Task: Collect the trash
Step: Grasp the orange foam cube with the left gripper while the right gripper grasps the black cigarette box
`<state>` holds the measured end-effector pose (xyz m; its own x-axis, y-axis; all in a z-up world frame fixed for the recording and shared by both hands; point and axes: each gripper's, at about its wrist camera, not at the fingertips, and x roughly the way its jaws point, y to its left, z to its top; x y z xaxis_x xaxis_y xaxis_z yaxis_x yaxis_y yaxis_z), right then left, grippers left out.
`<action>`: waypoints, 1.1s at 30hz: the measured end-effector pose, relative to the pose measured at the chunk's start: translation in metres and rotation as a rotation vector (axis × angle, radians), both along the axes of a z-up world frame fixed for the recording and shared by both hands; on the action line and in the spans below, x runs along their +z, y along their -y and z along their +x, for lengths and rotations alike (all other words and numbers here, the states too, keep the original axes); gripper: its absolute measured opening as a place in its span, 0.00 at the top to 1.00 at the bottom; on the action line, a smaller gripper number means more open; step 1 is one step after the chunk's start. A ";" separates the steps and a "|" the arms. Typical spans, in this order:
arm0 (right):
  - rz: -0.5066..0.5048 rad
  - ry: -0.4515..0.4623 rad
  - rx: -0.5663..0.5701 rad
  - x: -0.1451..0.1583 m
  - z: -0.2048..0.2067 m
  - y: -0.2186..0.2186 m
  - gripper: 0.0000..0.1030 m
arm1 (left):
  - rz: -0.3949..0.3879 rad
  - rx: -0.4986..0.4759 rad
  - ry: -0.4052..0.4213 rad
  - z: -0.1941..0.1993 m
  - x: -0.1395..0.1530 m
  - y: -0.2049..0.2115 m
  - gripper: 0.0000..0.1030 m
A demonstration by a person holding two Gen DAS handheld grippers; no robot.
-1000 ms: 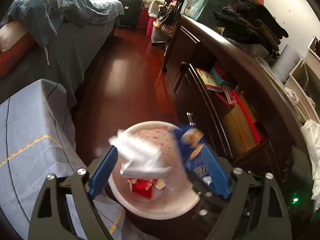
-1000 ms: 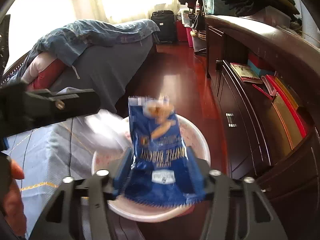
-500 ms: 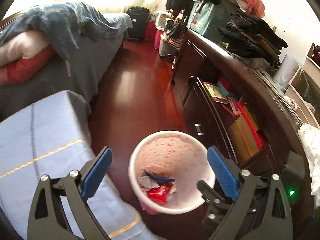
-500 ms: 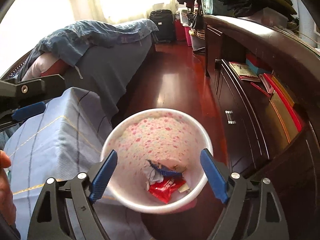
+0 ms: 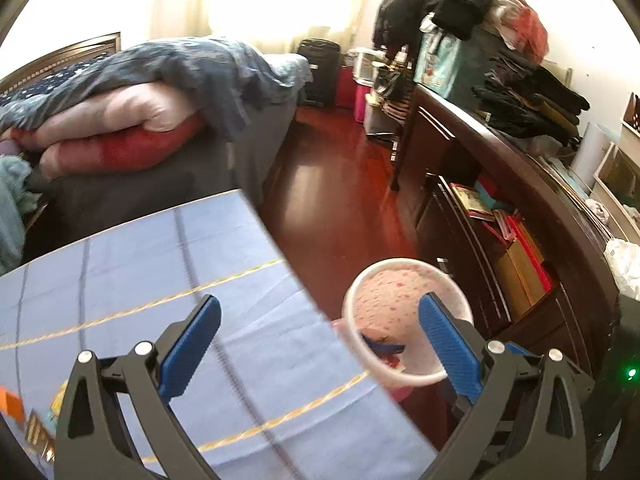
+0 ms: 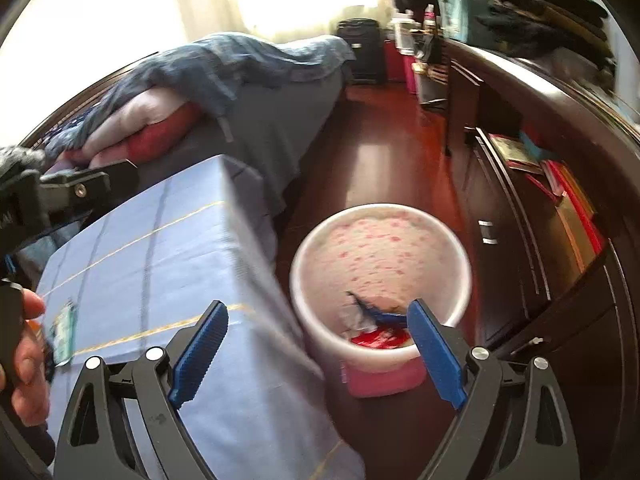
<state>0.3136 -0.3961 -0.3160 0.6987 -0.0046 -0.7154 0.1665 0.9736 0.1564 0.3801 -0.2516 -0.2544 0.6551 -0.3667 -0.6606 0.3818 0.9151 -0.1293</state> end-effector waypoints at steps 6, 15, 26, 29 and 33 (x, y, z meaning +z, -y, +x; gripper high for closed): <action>-0.010 0.004 0.120 0.012 -0.007 -0.051 0.11 | 0.020 0.130 0.001 -0.021 -0.001 -0.066 0.04; -0.036 -0.015 0.291 0.014 -0.014 -0.125 0.11 | 0.041 0.430 -0.057 -0.053 -0.028 -0.186 0.04; -0.071 -0.031 0.446 0.016 -0.023 -0.200 0.11 | 0.022 0.711 -0.090 -0.053 -0.052 -0.314 0.04; -0.084 -0.032 0.482 0.016 -0.023 -0.220 0.11 | 0.024 0.728 -0.117 -0.039 -0.067 -0.339 0.04; -0.109 -0.046 0.516 0.009 -0.018 -0.248 0.11 | 0.013 0.722 -0.153 -0.020 -0.085 -0.359 0.04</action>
<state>0.2956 -0.1477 -0.3075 0.5978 0.2554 -0.7599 -0.3341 0.9410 0.0534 0.3605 0.1073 -0.3398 0.6306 0.1295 -0.7652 -0.3379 0.9334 -0.1205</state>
